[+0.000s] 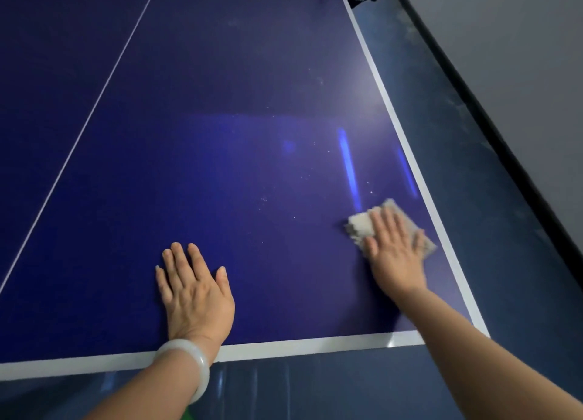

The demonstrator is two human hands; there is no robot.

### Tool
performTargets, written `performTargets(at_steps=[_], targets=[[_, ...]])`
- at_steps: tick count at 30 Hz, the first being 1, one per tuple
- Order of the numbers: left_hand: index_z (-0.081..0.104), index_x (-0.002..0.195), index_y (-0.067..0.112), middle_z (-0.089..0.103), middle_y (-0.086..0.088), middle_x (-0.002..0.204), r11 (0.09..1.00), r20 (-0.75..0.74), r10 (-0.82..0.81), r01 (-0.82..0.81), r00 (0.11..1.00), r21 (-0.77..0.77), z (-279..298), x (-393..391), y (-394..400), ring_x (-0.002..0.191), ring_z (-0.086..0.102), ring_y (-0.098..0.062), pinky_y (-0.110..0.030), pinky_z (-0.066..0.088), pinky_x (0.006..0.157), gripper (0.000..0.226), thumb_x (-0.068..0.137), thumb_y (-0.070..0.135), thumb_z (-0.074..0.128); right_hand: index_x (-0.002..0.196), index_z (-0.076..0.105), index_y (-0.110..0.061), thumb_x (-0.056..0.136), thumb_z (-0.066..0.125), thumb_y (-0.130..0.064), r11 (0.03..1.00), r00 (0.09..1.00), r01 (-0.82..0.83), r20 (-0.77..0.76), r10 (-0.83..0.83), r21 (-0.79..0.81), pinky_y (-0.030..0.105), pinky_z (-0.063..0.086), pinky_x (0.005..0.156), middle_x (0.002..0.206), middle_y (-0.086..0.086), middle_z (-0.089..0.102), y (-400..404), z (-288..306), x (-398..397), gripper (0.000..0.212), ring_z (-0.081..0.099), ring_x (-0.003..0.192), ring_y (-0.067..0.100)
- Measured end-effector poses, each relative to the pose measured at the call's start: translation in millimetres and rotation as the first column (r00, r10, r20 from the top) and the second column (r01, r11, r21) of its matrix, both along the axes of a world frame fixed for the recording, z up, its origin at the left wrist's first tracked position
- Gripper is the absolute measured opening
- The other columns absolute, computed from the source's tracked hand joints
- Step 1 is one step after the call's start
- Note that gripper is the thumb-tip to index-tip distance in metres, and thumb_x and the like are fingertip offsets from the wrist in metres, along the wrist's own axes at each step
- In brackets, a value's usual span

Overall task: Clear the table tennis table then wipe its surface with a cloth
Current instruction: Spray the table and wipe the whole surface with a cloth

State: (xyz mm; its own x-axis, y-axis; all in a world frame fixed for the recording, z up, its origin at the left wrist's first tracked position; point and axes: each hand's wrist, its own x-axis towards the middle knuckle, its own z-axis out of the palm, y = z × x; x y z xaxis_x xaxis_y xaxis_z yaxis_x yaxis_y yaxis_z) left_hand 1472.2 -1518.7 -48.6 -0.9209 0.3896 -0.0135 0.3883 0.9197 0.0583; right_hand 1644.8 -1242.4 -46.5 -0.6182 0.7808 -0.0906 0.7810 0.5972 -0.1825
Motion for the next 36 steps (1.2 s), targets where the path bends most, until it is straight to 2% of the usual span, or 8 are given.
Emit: performTargets(at_steps=[5,8,12,16,19,24,29,36], targets=[[0.027,0.148,-0.001,0.023,-0.025,0.156,1.0,-0.006,0.007,-0.007,1.0,0.0,-2,-1,0,0.146,0.019,-0.038,-0.053,0.013,0.119,0.064,0.098,0.037,0.019,0.156,0.005,-0.025,0.102,0.017,-0.042,0.885,0.886,0.463,-0.004,-0.463,-0.044,0.062,-0.006,0.115,0.163,-0.002,-0.005,-17,3,-23,0.058,-0.008,0.15,0.019],[0.03,0.147,-0.002,0.025,-0.025,0.154,1.0,-0.003,0.003,-0.003,1.0,0.006,-3,-2,0,0.145,0.021,-0.038,-0.054,0.016,0.118,0.068,0.096,0.042,0.019,0.155,0.015,-0.024,0.099,0.018,-0.042,0.998,0.997,0.038,-0.073,-0.034,0.056,0.059,-0.007,0.115,0.163,0.0,0.006,-75,-6,-71,0.059,0.003,0.15,0.02],[0.033,0.146,-0.003,0.028,-0.026,0.153,1.0,-0.01,-0.003,0.003,1.0,0.024,-3,-2,0,0.144,0.023,-0.039,-0.055,0.018,0.118,0.072,0.093,0.044,0.017,0.154,0.021,-0.028,0.099,0.02,-0.044,0.844,0.845,-0.529,-0.036,0.533,0.086,0.056,0.002,0.116,0.162,-0.007,0.01,-80,-6,-79,0.058,0.006,0.15,0.015],[0.032,0.146,-0.003,0.027,-0.026,0.153,1.0,0.0,-0.002,0.002,1.0,0.022,-2,-2,1,0.144,0.023,-0.039,-0.055,0.018,0.117,0.071,0.093,0.043,0.018,0.155,0.011,-0.033,0.1,0.02,-0.044,1.0,0.999,0.021,-0.038,-0.021,0.005,0.057,-0.002,0.117,0.162,-0.011,-0.002,1,-3,-39,0.056,-0.005,0.149,0.008],[0.033,0.146,-0.003,0.027,-0.026,0.153,1.0,0.011,-0.005,0.005,1.0,0.023,-1,-2,0,0.144,0.023,-0.039,-0.056,0.019,0.117,0.071,0.093,0.043,0.019,0.156,0.007,-0.029,0.102,0.02,-0.042,0.936,0.936,0.349,-0.018,-0.35,-0.038,0.059,-0.005,0.116,0.163,-0.005,-0.003,-7,4,-26,0.057,-0.006,0.15,0.016],[0.035,0.146,-0.003,0.028,-0.026,0.153,1.0,0.02,-0.004,0.003,1.0,0.031,0,-3,1,0.144,0.024,-0.039,-0.056,0.02,0.116,0.07,0.093,0.042,0.021,0.155,0.019,-0.023,0.1,0.02,-0.042,0.992,0.993,-0.099,-0.058,0.104,0.082,0.057,-0.003,0.117,0.163,-0.001,0.011,-113,-8,-68,0.058,0.008,0.15,0.02],[0.037,0.145,-0.002,0.029,-0.025,0.153,0.999,0.029,0.002,-0.003,1.0,0.034,2,-3,1,0.145,0.023,-0.038,-0.056,0.022,0.116,0.069,0.093,0.042,0.024,0.155,0.01,-0.025,0.098,0.009,-0.047,0.865,0.865,-0.5,-0.034,0.501,0.035,0.056,-0.006,0.117,0.162,-0.006,-0.001,-113,-4,-131,0.062,-0.002,0.15,0.019],[0.031,0.148,-0.002,0.023,-0.025,0.156,0.999,0.053,-0.014,0.012,0.999,0.037,2,-4,0,0.146,0.018,-0.038,-0.056,0.02,0.117,0.07,0.094,0.042,0.023,0.156,0.011,-0.027,0.103,0.021,-0.041,0.997,0.998,0.058,-0.027,-0.06,-0.049,0.059,-0.004,0.116,0.163,-0.004,-0.003,-44,-5,-120,0.056,-0.003,0.15,0.015]])
